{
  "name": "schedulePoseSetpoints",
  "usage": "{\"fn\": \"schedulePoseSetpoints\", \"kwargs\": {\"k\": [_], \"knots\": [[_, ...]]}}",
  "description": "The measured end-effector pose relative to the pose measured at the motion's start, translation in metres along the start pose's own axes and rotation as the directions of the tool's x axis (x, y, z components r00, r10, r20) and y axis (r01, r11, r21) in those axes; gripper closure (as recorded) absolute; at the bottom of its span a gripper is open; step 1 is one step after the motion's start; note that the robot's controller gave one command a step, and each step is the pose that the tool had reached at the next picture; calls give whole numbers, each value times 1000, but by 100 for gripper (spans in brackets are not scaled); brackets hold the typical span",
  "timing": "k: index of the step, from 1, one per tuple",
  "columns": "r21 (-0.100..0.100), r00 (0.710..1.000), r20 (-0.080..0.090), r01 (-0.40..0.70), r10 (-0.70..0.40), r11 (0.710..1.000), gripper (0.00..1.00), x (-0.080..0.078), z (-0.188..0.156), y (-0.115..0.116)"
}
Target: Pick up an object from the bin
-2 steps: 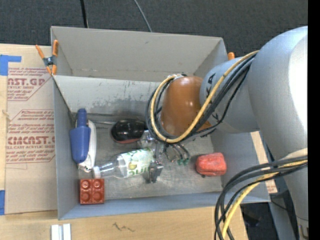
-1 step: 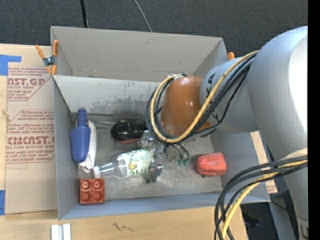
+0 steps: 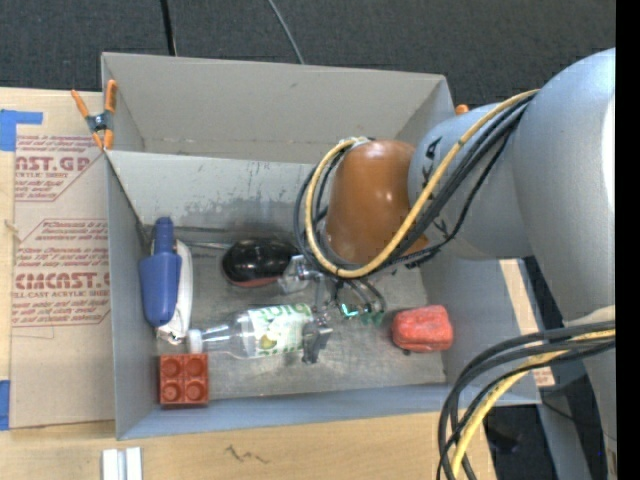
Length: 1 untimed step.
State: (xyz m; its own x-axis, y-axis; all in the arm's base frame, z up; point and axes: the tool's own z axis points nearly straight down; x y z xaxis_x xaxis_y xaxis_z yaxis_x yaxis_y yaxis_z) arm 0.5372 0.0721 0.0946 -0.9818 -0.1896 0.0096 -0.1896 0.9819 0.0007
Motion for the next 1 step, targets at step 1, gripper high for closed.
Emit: {"fn": "schedulePoseSetpoints", "kwargs": {"k": [1], "knots": [[1, 1000, 7, 10, -10, 1000, 0, -10, -64, 4]]}}
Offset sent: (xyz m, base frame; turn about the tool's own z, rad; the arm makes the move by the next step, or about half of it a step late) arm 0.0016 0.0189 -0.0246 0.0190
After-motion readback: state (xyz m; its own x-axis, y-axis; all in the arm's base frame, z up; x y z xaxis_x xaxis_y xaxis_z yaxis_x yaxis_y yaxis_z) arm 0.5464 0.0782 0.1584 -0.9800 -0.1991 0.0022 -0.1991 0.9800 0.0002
